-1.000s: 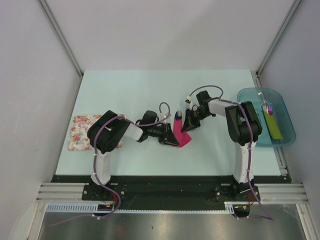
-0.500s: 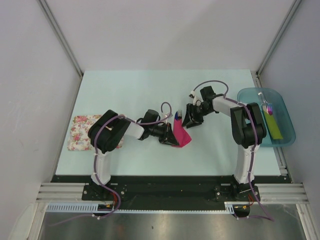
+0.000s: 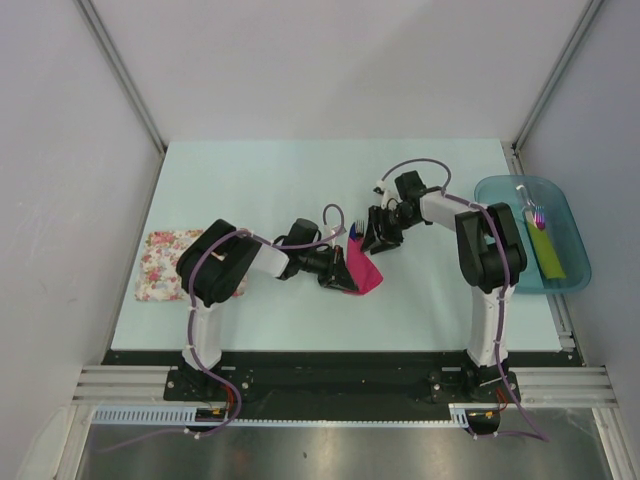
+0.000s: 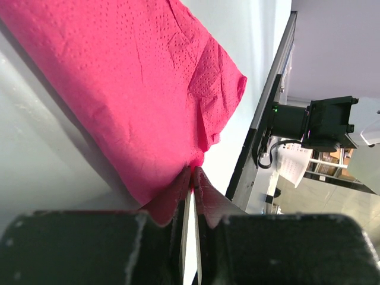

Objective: Place the utensils on the paper napkin and roll it up

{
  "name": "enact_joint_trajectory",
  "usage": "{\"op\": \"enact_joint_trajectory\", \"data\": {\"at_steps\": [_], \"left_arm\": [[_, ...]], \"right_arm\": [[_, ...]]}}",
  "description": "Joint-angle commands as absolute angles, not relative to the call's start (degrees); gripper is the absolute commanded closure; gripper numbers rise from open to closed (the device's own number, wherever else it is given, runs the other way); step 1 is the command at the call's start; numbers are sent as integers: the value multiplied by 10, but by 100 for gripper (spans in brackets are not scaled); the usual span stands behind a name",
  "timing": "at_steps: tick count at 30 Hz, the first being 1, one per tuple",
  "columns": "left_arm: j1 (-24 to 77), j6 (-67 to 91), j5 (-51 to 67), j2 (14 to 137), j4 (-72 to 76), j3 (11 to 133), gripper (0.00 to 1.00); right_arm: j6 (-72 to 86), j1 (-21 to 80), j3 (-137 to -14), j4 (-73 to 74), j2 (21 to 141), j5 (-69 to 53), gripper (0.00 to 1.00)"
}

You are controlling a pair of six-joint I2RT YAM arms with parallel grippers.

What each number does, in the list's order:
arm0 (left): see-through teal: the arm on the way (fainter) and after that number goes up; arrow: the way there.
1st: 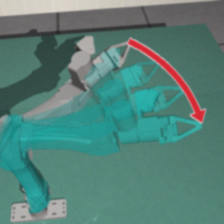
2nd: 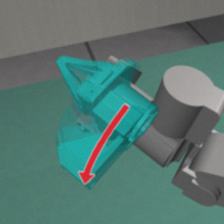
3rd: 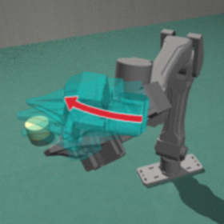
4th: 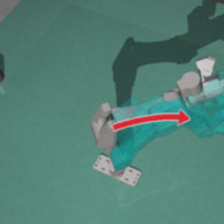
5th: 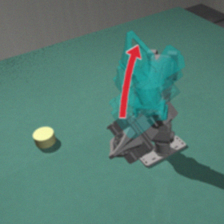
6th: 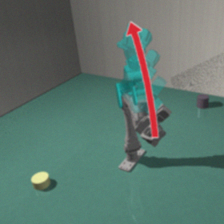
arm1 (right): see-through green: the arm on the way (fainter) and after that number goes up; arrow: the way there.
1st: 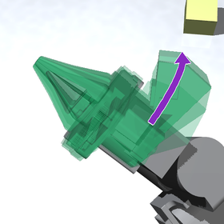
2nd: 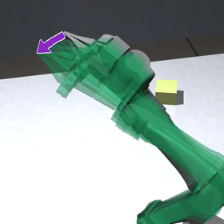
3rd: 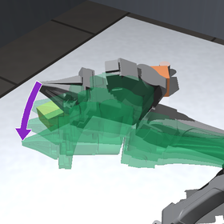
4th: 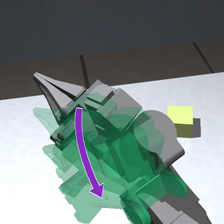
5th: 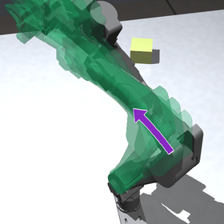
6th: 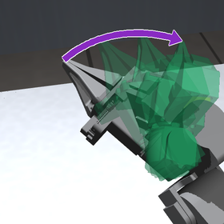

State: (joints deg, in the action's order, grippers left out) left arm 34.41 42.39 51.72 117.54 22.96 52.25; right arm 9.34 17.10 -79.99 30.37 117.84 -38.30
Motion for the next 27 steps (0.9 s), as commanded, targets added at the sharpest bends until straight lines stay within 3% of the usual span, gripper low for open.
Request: {"op": "enact_joint_trajectory", "data": {"at_steps": [1,16,20,21,27], "left_arm": [[349,385,452,1197,195,519,87],[350,395,456,1196,207,521,87],[349,393,454,1190,206,524,87],[349,394,453,1188,206,526,87],[344,379,446,1144,197,543,81]], "right_arm": [[87,176,-817,283,1205,-376,53],[101,186,-802,245,1257,-373,69],[98,186,-803,249,1259,-379,89],[97,186,-804,250,1257,-386,100],[102,185,-809,234,1239,-407,100]]}}
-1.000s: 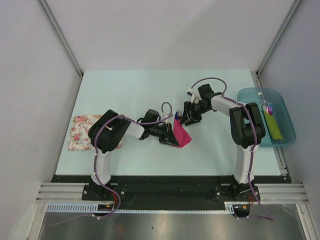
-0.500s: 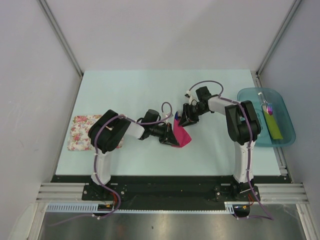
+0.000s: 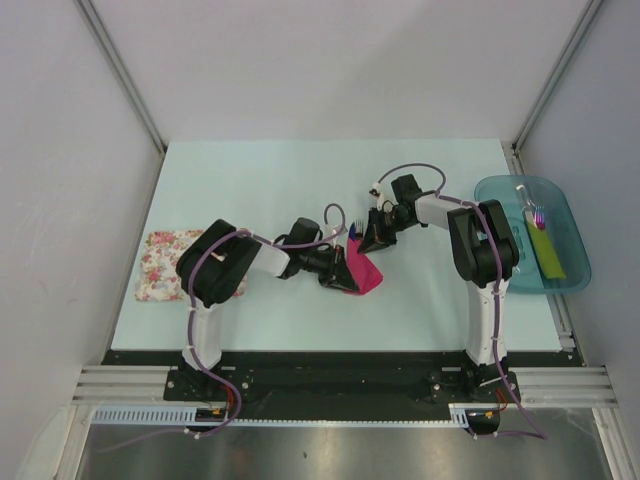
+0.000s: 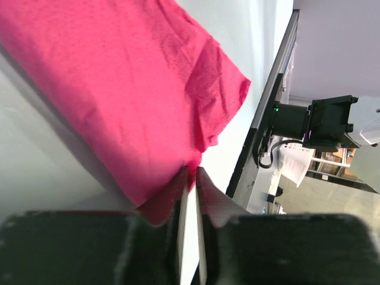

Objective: Place the utensils on the paper napkin and roll it up

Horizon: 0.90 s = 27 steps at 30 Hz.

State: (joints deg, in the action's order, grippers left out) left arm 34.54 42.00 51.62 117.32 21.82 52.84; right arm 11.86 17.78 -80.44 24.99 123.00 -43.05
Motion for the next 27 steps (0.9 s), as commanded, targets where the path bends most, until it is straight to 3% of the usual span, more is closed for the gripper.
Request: {"op": "enact_joint_trajectory", "data": {"at_steps": [1,11,12,14,15,19,27], "left_arm": [[343,374,453,1132,198,542,78],[244,326,447,939,156,568,36],[230,310,444,927,142,572,28],[217,289,428,890,122,575,25],[205,274,425,878,104,577,15],[166,252,417,845,51,584,7],[111,190,371,754,16,563,0]], "right_arm": [[102,185,-809,229,1231,-409,100],[119,185,-800,179,1158,-439,100],[125,185,-798,175,1153,-442,100],[127,187,-794,167,1144,-446,100],[128,187,-793,164,1141,-449,100],[130,190,-792,156,1120,-455,100],[125,198,-806,172,1070,-473,100]]}}
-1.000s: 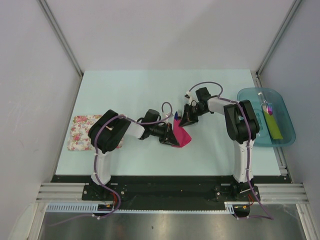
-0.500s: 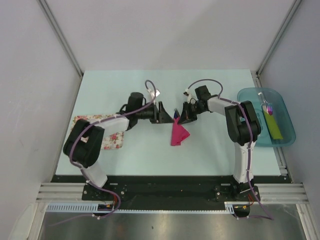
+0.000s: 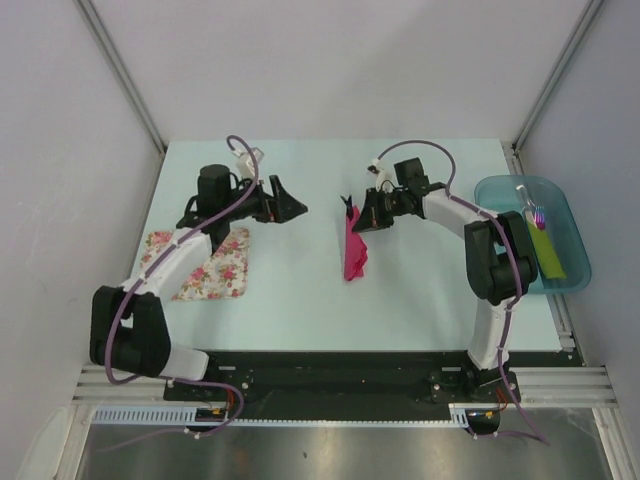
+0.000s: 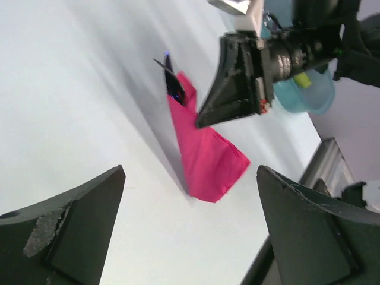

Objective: Place the utensils on the paper napkin and roll it up

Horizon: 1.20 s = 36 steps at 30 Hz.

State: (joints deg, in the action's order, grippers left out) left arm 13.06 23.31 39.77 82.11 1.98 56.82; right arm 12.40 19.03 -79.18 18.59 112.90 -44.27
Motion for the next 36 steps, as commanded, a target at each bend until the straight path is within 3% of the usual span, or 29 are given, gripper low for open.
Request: {"op": "enact_joint_trajectory", "data": {"at_steps": [1,5,9,11,16,27,36], "left_arm": [[106,190,375,741,32,551,0],[89,153,413,657,110,492,0],[77,92,444,610,43,502,0],[52,80,567,605,52,494,0],[48,71,668,560,91,462,6],[136,178,651,512,175,438,9],[214,192,621,531,192,455,23]], "right_arm": [[125,200,-809,173,1054,-476,100],[127,207,-820,180,1016,-498,100],[126,219,-833,184,972,-513,100],[124,228,-849,194,948,-525,100],[99,257,-901,238,899,-540,100],[32,347,-944,290,813,-495,100],[-11,405,-946,303,776,-469,100]]}}
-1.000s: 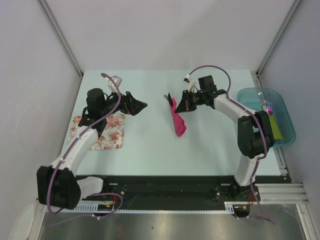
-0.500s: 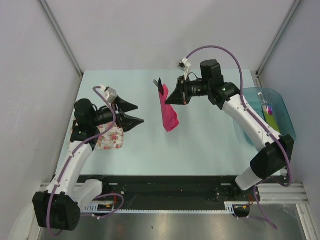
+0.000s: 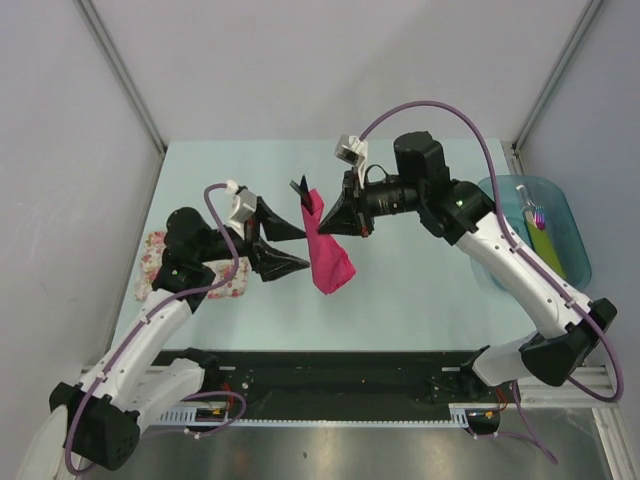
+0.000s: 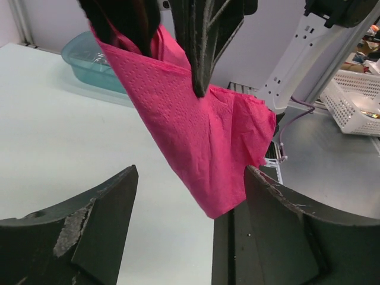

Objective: Place the utensils on the paper napkin and roll it up

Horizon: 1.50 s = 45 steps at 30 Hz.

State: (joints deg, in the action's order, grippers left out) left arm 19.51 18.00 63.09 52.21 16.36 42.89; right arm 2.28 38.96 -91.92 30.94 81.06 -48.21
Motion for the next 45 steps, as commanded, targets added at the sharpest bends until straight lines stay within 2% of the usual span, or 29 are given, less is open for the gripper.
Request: {"op": "enact_joint_trajectory", "data": {"at_steps": [1,7,18,24,31,35,38,39,41,42,44,45], "left_arm": [[221,204,617,533,203,456,23],[258,260,613,541,269,452,26],[287,274,607,552,287,477,33],[298,284,611,550,295,478,48],[299,286,609,545,288,477,73],[299,282,603,539,272,478,79],[299,267,599,533,243,485,91],[299,255,598,531,224,487,100],[298,251,595,528,214,490,100],[298,250,597,527,211,490,100],[298,251,598,526,211,494,100],[297,253,597,527,211,494,100]], "right_arm": [[-16,408,-947,305,772,-467,100],[-38,428,-943,315,759,-453,100],[-54,448,-943,320,744,-441,100],[-60,454,-939,317,741,-432,100],[-67,461,-936,316,733,-423,100],[-71,464,-929,317,725,-410,100],[-72,464,-919,314,717,-396,100],[-70,464,-913,311,712,-392,100],[-69,464,-906,309,707,-382,100],[-67,463,-902,308,703,-379,97],[-57,457,-897,305,701,-381,73],[-55,451,-895,306,700,-384,47]]}}
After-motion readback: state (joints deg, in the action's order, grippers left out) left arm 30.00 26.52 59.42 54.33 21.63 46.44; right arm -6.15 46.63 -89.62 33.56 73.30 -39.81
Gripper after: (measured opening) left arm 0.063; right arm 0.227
